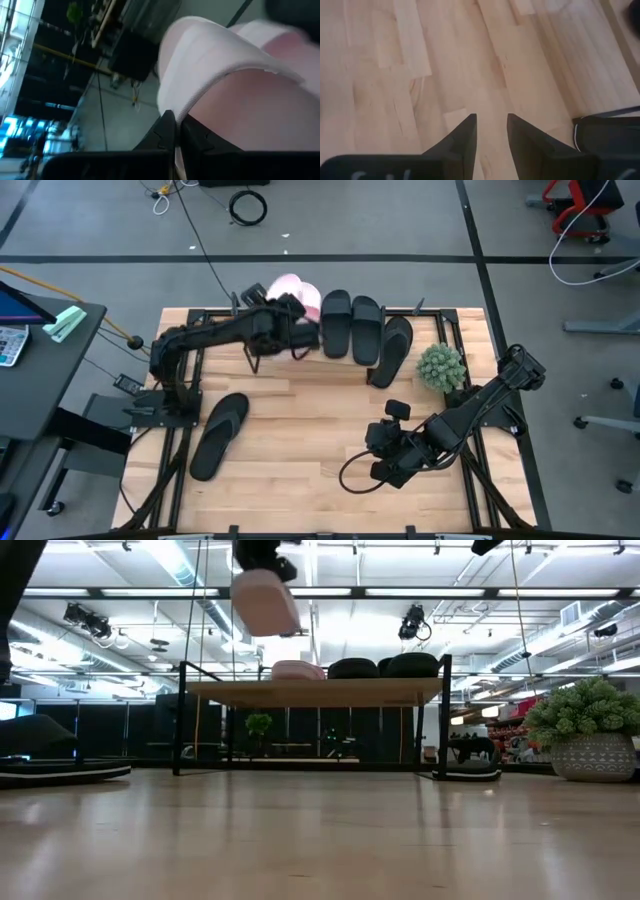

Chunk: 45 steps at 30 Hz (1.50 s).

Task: Pick and place slides into the shelf
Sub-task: Put the left pink slide on the shelf

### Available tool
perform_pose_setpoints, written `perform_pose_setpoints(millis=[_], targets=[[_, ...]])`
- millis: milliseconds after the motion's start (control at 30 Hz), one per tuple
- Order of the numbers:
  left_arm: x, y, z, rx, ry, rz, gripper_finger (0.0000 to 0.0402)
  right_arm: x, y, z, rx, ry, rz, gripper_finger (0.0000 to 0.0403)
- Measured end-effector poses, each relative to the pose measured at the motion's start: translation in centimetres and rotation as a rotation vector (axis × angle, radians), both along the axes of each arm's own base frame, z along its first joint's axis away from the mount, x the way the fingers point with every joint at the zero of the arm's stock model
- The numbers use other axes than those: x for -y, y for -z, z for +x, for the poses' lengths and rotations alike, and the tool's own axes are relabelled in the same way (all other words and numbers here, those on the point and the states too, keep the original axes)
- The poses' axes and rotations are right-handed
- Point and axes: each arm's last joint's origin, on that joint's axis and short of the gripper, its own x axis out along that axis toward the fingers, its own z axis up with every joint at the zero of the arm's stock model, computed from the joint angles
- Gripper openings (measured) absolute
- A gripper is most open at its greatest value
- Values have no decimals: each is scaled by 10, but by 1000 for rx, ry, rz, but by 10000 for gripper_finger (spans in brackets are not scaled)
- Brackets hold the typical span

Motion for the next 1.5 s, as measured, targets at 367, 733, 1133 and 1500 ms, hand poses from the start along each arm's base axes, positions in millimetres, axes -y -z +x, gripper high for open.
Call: perform_pose_setpoints(millis=[367, 733, 1133, 1500], targets=[[-38, 2, -9, -93, -52, -82, 11, 0, 0, 0, -4, 1, -4, 113], [-49, 16, -18, -236, -25, -165, 11, 0, 0, 0, 5, 28, 16, 113], [-55, 44, -55, -256, -26, -167, 11, 0, 0, 0, 11, 44, 27, 113], [-56, 83, -42, -251, 55, -142, 11, 3, 0, 1, 20, 42, 1, 114]])
